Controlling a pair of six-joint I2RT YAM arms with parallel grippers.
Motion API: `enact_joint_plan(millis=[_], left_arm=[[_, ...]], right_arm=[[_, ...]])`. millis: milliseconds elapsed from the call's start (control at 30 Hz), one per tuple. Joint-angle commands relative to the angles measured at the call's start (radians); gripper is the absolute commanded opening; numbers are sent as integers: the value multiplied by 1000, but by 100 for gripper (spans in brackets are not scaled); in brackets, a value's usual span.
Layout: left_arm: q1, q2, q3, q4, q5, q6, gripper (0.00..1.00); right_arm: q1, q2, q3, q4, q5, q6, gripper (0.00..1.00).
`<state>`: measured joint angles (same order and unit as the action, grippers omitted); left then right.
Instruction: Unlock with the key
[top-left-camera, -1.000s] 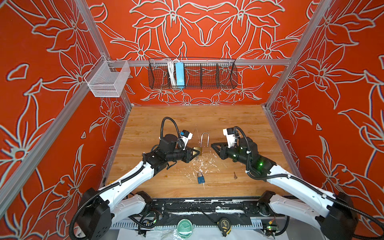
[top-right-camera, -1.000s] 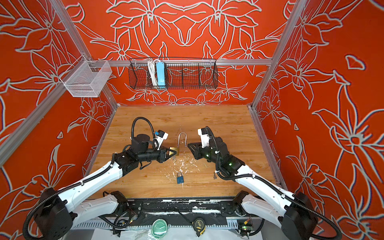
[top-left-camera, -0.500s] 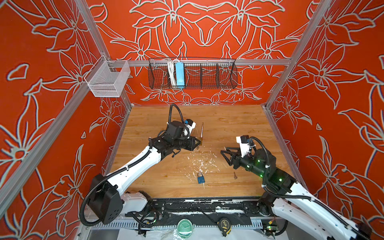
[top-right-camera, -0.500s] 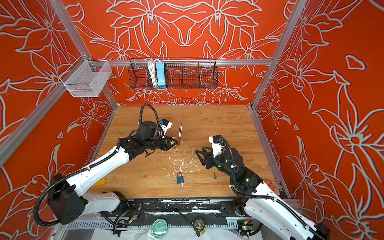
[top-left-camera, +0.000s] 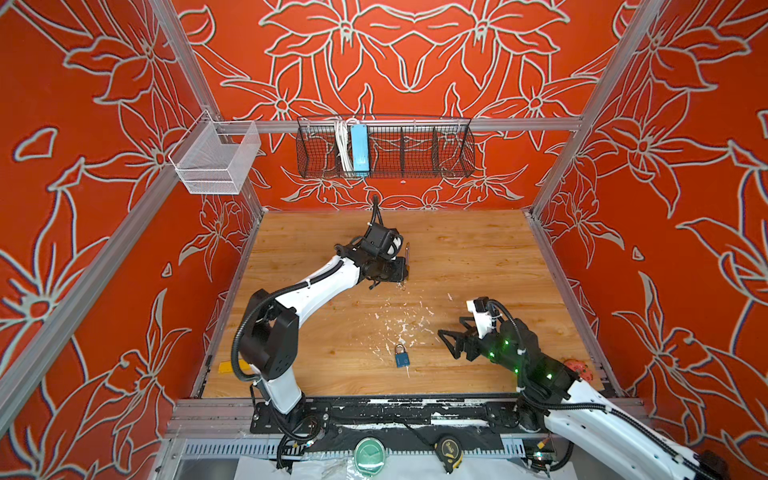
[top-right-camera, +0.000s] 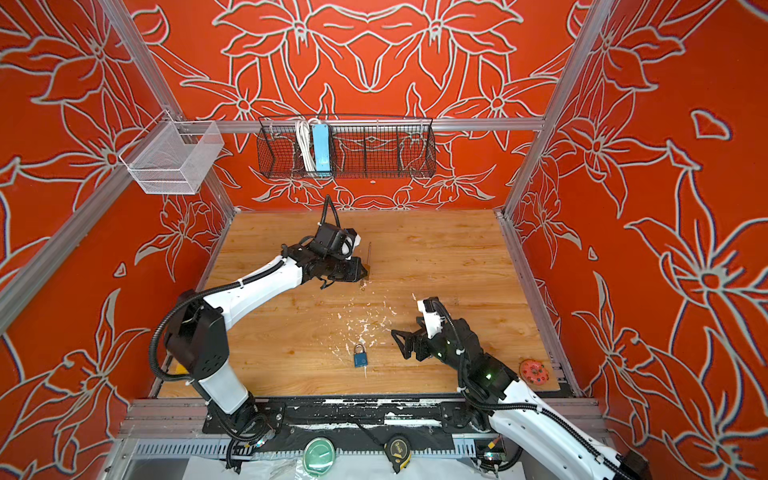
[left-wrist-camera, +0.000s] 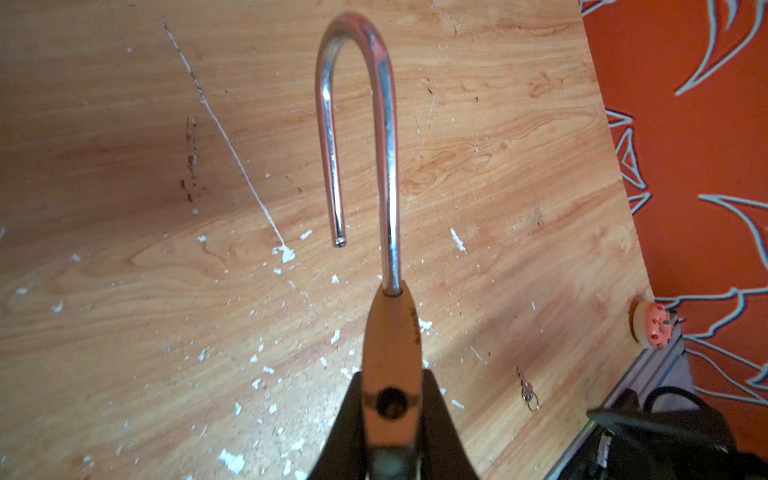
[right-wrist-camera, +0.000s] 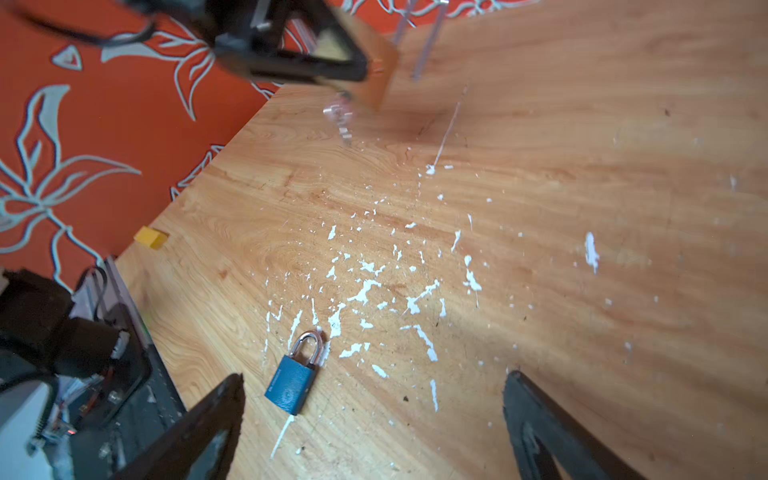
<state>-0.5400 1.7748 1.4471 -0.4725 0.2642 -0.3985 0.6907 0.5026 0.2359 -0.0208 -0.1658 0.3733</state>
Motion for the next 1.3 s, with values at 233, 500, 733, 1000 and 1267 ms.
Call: enact_joint_plan(millis=[233, 500, 733, 1000, 1267], left_arm=[[9, 265, 303, 25, 57, -41, 0], [20, 424, 507, 35, 136, -46, 0], [57, 506, 579, 85, 216, -68, 0], [113, 539, 566, 101, 286, -96, 0], [138, 575, 567, 101, 318, -109, 0]], right_arm=[[-23, -18, -60, 164, -59, -179, 98], [-41, 9, -60, 181, -62, -181, 98], [-70, -21, -66, 167, -54, -170, 98], [-113, -26, -71, 168, -77, -147, 98], [-153, -36, -79, 176, -104, -125, 98]])
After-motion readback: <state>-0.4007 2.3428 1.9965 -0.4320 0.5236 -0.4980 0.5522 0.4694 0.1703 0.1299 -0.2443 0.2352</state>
